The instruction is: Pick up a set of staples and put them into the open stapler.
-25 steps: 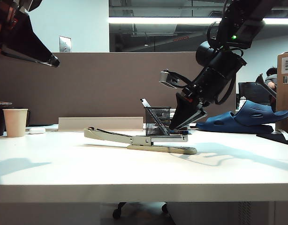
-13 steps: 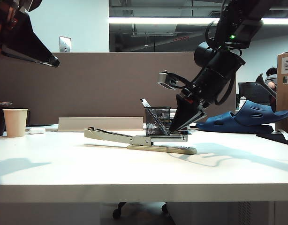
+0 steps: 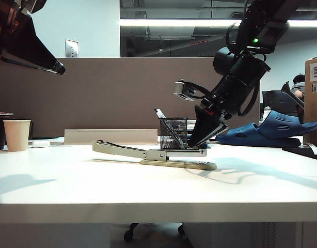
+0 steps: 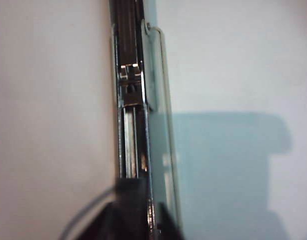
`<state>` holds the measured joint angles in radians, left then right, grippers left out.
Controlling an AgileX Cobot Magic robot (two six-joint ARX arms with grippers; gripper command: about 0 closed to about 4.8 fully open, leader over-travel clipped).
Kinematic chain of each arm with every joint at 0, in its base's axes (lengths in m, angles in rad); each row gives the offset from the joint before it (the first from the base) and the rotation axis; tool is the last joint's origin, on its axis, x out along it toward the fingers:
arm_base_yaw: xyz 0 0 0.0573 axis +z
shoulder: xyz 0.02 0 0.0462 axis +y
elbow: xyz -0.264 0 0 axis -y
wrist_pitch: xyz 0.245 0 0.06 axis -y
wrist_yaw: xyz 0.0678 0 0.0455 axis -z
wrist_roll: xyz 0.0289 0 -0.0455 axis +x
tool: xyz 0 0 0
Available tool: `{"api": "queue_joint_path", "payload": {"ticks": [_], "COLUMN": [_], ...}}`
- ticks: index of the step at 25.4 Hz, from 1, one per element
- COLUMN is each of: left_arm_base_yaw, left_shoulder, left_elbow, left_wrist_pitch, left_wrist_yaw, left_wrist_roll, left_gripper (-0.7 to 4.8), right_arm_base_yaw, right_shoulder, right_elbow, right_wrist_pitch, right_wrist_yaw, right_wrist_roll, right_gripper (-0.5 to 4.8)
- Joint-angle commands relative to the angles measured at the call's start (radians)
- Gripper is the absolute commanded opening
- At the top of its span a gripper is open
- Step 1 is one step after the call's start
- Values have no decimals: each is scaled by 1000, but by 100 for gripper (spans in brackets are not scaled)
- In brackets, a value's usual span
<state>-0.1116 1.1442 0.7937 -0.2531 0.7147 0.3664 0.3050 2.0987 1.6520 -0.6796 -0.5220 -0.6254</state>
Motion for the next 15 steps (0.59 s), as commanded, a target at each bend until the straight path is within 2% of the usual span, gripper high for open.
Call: {"api": "queue_joint_path", "payload": {"ticks": [1, 3, 4, 6, 10, 12, 15], "left_arm_base_yaw": [2, 2, 2, 2, 2, 2, 2], "left_shoulder": [-3, -3, -3, -3, -3, -3, -3], "left_elbow": [2, 2, 2, 2, 2, 2, 2], "left_wrist_pitch": [-1, -1, -1, -1, -2, -3, -7], "left_wrist_yaw": [4, 4, 4, 4, 4, 4, 4], "left_wrist_roll": [0, 0, 0, 0, 0, 0, 0], "left_gripper": [-5, -5, -5, -5, -5, -5, -5], "right_arm_base_yaw": [3, 8, 13, 14, 15, 15, 15], "right_shoulder": [-3, -3, -4, -4, -4, -4, -5], "right_elbow": [3, 3, 3, 3, 3, 3, 4], "right_wrist_pitch": [-5, -5, 0, 8, 16, 21, 29], "right_wrist_yaw": [0, 5, 14, 20, 31, 31, 32], "right_wrist_roll": [-3, -3, -5, -5, -5, -5, -5], "right_gripper": [133, 120, 65, 30, 36, 68, 67]}}
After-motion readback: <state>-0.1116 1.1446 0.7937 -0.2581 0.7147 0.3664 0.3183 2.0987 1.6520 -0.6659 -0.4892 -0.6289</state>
